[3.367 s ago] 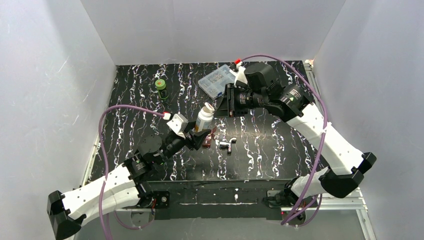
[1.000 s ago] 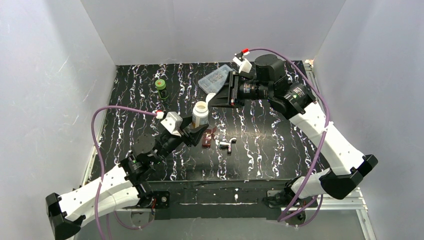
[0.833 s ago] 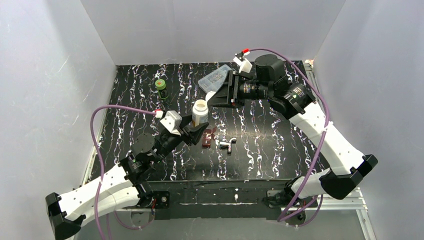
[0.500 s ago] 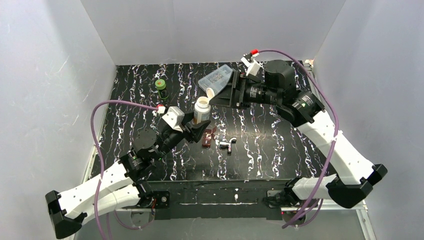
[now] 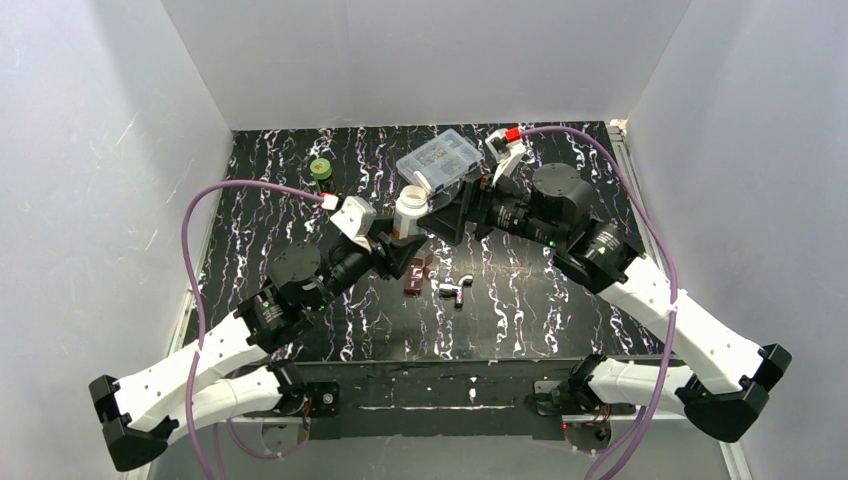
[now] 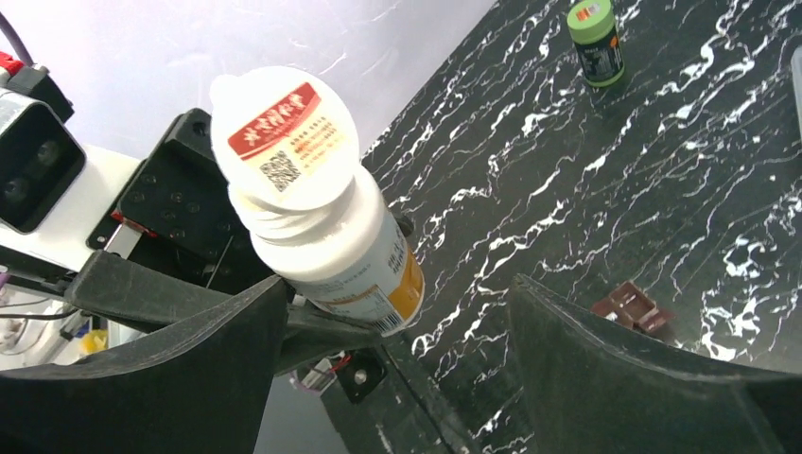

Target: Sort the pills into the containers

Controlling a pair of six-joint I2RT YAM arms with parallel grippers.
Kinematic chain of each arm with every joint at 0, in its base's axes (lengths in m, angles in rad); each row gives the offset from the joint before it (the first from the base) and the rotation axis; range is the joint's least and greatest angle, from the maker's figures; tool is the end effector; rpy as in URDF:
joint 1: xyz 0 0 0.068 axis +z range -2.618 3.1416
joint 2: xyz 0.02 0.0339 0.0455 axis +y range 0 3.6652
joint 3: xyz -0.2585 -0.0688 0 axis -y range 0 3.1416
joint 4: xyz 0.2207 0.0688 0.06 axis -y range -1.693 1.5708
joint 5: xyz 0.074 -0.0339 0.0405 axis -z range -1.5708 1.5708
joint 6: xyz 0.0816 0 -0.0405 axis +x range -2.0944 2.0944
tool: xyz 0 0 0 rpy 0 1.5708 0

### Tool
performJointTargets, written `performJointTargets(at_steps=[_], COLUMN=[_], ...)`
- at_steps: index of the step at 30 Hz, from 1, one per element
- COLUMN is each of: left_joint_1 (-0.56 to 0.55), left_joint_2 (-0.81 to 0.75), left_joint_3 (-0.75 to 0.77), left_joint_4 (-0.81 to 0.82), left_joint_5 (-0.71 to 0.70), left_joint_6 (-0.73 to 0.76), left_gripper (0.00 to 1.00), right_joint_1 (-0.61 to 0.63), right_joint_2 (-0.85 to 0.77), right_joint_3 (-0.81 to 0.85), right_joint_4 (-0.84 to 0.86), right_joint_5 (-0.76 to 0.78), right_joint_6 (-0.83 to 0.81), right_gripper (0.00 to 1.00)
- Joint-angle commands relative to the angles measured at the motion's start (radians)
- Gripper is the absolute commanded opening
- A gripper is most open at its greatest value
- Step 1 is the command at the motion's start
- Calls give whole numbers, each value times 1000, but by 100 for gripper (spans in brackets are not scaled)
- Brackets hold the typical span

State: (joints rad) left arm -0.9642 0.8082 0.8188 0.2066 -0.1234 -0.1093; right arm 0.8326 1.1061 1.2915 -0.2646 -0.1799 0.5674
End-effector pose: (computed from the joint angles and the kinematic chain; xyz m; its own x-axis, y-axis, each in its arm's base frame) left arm 0.1296 -0.1691 0.3961 0.0406 -0.2485 -0.9678 0.7558 0.6412 -0.1329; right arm 0.1667 0.2050 0.4320 -0.5005 0.2356 -0.8330 -0.6863 0.4785 0.5477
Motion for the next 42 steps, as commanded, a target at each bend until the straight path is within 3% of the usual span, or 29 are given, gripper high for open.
performJointTargets(at_steps=[1, 7, 22, 23, 24, 25, 26, 28, 31, 32, 34, 38, 42], left_joint_1=[-2, -2, -2, -2, -2, -2, -3, -2, -2, -2, -2, -2, -2], left_joint_2=[-1, 0, 4, 6, 12, 15, 17, -6, -47, -67, -113, -170, -152], left_joint_3=[42, 41, 84, 78, 86, 97, 107, 100, 98, 113, 157, 200, 278], left_joint_4=[-19, 0, 58, 78, 87, 72, 39, -14, -119, -183, -339, -453, -505], left_joint_5=[27, 14, -10, -5, 3, 3, 5, 7, 18, 26, 9, -2, -78], left_joint_6=[-18, -41, -51, -65, -79, -82, -81, -89, -92, -82, -73, -64, -45], left_gripper=[0, 0, 0, 0, 0, 0, 2, 31, 61, 66, 66, 66, 57], right_joint_1=[34, 110, 145, 144, 146, 146, 146, 145, 145, 146, 145, 143, 143], right_joint_2=[-9, 25, 38, 40, 49, 50, 55, 51, 43, 34, 9, -20, -19], right_joint_3=[-19, -7, -87, -88, -97, -95, -71, -46, -30, -31, -46, -70, -67], right_joint_4=[193, 211, 326, 334, 360, 360, 333, 290, 252, 223, 181, 151, 109], right_joint_5=[81, 146, 226, 228, 231, 240, 258, 279, 271, 263, 246, 215, 110], right_joint_6=[-58, -104, -87, -82, -56, -53, -64, -88, -130, -153, -188, -204, -239], right_gripper=[90, 85, 69, 64, 47, 37, 24, 8, 4, 3, 2, 1, 1])
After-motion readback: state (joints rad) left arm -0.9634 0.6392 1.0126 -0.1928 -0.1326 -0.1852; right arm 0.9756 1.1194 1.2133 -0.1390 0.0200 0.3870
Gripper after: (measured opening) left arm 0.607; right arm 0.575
